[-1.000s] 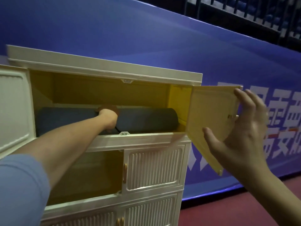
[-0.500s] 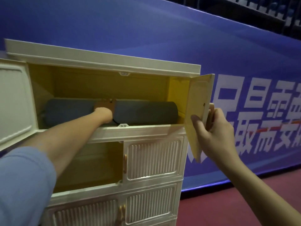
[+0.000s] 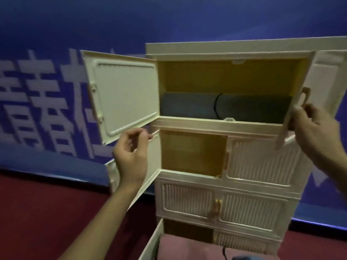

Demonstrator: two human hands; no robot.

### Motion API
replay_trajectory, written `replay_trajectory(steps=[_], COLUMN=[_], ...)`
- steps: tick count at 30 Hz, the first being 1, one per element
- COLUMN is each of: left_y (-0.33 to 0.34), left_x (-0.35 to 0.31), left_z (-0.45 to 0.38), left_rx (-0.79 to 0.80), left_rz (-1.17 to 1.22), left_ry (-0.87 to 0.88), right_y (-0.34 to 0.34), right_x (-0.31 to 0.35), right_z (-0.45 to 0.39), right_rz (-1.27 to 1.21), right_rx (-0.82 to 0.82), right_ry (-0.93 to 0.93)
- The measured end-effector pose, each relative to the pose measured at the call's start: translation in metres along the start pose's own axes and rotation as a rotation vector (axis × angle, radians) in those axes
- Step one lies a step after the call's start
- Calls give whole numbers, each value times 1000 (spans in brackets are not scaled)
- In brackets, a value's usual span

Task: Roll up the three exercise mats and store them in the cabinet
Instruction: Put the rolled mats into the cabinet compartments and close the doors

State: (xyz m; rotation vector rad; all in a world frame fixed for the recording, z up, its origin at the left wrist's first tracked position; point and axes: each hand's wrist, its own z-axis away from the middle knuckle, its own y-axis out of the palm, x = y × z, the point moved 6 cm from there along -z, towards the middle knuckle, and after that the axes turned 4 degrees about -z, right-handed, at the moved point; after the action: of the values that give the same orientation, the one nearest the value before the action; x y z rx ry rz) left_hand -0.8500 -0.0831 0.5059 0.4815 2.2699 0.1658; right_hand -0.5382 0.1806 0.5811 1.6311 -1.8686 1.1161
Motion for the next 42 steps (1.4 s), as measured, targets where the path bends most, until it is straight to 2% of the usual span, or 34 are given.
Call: replay_trajectory(steps=[3, 5, 7, 9, 13, 16, 18, 24, 27, 32, 35, 37, 39, 42], left_y=[-90, -115, -108, -79, -16, 48, 89, 191, 225, 275, 302, 309, 311, 316], left_x=[-22, -24, -21, -20, -30, -26, -23, 8, 30, 57, 86, 100, 105, 108], left_z=[8, -7, -37, -57, -39, -10, 2, 15, 15, 8, 2, -5, -12, -16], left_rx=[-344, -407, -315, -120, 112, 371, 465, 615, 624, 638, 710, 677, 611, 619], left_rz=[-30, -103, -153, -150, -177, -94, -67, -20, -9, -80, -179, -221, -248, -329], left_ry=[150, 173, 55, -82, -36, -128, -167, -185, -179, -31, -46, -37, 2, 49], right_y=[3, 2, 1, -2, -9, -7, 0, 44, 75, 126, 147, 159, 168, 176], right_x=[-11, -20, -31, -22, -1, 1, -1, -16, -21, -31, -42, -50, -54, -55], right_z=[0, -2, -8, -3, 5, 1, -6, -26, -37, -62, -84, -101, -114, -127], right_rz=[-29, -60, -50, -21, -1, -47, -60, -261, -270, -287, -200, -137, -65, 17], right_rx=[-40, -64, -38, -23, 12, 49, 54, 45, 32, 48, -49, -83, -79, -47], right_ry=[20, 26, 26, 24, -40, -57, -61, -56, -92, -157, -144, -116, -108, -115])
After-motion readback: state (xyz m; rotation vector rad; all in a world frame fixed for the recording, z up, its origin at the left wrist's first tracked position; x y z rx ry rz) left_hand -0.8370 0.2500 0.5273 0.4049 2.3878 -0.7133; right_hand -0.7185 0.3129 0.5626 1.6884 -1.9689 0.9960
